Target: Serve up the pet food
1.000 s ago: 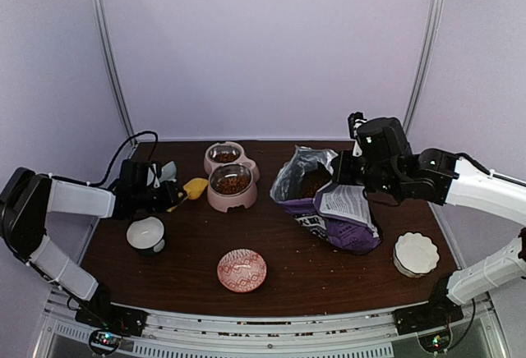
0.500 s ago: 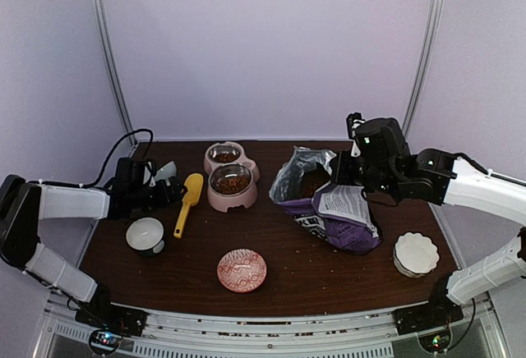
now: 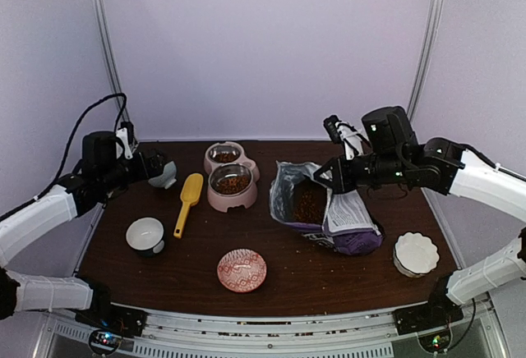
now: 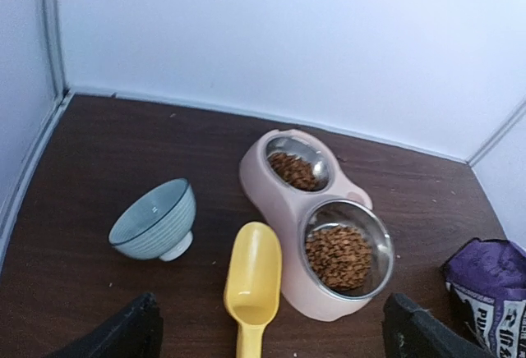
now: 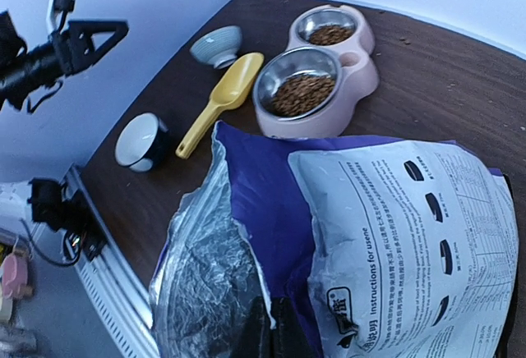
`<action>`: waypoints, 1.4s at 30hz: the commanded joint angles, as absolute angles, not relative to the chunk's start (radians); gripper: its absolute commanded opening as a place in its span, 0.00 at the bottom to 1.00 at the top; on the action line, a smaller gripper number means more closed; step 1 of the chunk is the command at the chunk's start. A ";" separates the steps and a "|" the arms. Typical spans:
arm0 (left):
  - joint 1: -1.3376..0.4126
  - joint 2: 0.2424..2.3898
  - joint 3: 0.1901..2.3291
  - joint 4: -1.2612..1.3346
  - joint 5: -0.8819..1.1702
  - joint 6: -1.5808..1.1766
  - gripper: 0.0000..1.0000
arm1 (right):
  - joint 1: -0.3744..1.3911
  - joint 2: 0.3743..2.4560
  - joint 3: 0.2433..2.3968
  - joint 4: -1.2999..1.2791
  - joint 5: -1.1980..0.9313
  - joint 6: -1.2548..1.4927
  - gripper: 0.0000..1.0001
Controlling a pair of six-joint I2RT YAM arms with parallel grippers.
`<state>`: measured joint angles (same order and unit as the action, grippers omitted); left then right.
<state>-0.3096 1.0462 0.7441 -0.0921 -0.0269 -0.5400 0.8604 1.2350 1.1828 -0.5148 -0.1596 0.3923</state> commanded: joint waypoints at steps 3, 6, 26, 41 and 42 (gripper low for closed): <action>-0.414 1.020 0.931 -0.175 0.264 -0.296 0.96 | 0.856 1.121 1.312 -0.523 -0.540 0.255 0.00; -0.463 1.064 1.021 -0.234 0.498 -0.194 0.95 | 0.844 1.093 1.325 -0.532 -0.600 0.207 0.00; -0.972 1.301 1.194 -0.287 0.435 0.109 0.97 | 0.754 1.290 1.290 -0.392 -0.716 0.250 0.00; -1.022 1.506 1.307 -0.248 0.568 0.011 0.77 | 0.719 1.264 1.262 -0.371 -0.666 0.273 0.04; -1.022 1.513 1.314 -0.251 0.557 0.003 0.63 | 0.712 1.251 1.252 -0.368 -0.652 0.278 0.11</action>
